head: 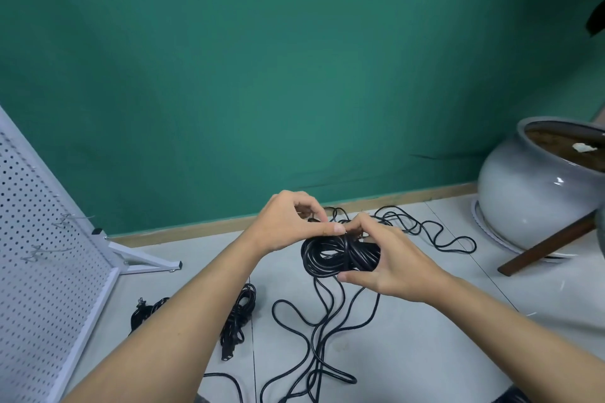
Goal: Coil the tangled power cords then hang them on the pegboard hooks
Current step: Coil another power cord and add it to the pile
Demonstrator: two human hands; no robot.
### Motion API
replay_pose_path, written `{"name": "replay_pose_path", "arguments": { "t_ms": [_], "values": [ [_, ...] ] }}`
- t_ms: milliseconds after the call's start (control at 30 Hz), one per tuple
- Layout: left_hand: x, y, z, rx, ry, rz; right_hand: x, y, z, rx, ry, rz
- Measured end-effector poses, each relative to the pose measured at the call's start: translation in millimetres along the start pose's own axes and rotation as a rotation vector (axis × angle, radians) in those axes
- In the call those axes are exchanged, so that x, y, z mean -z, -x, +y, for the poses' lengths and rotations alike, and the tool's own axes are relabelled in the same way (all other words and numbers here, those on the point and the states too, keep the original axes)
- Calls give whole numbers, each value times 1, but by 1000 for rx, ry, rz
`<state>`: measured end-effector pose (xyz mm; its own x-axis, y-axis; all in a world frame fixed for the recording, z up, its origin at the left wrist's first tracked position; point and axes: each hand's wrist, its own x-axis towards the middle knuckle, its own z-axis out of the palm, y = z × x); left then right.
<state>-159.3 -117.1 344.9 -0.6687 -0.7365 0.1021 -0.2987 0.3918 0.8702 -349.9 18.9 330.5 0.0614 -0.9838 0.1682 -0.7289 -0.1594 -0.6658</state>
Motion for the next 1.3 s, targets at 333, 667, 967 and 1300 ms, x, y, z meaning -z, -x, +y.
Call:
{"name": "replay_pose_path", "arguments": {
  "t_ms": [333, 667, 967, 1300],
  "values": [
    [-12, -6, -24, 254, 345, -117, 23, -1, -3, -128, -372, 215],
    [-65, -9, -11, 274, 496, -59, 20, -11, 0, -112, -524, 374],
    [-105, 2, -4, 170, -225, -261, 25, -15, 27, -127, -10, 427],
    [-59, -3, 25, -37, -603, -138, 36, -14, 60, -112, 150, 374]
  ]
}}
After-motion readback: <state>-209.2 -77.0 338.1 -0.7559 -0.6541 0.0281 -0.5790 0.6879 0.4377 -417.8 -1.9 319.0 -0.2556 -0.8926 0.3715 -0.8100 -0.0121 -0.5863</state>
